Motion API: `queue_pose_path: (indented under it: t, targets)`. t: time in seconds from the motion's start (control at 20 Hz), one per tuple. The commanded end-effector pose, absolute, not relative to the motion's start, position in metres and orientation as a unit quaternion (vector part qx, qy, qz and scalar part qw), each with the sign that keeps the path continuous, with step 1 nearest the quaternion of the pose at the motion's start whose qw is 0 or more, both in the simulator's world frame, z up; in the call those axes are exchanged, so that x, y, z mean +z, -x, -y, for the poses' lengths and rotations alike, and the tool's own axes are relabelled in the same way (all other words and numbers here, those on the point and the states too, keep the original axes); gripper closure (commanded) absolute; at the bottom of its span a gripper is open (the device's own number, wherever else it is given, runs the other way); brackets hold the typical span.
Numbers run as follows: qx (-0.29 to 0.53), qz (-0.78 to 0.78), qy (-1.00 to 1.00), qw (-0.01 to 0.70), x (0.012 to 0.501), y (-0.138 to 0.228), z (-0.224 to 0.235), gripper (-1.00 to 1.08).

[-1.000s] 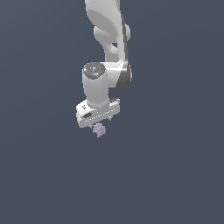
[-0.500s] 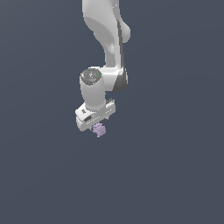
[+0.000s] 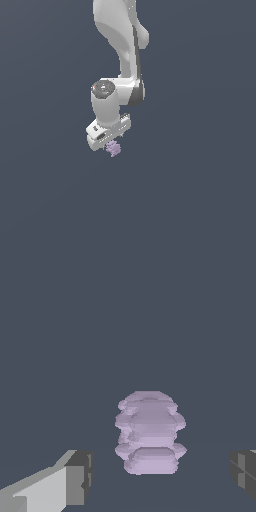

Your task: Pick up the object and move it to a goal position.

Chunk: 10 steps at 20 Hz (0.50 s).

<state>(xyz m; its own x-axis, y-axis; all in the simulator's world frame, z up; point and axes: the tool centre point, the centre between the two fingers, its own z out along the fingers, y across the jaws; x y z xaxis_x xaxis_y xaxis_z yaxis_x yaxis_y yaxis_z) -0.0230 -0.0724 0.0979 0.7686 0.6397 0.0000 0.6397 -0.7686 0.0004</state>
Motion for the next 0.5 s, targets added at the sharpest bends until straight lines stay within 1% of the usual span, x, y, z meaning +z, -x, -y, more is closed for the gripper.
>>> queue_pose_path:
  t: [0.0, 0.45]
  targets:
    - [0.000, -0.340, -0.940, 0.000, 0.095, 0.023, 0.072, -0.92]
    - [0.000, -0.342, -0.940, 0.000, 0.055, 0.024, 0.072, -0.92]
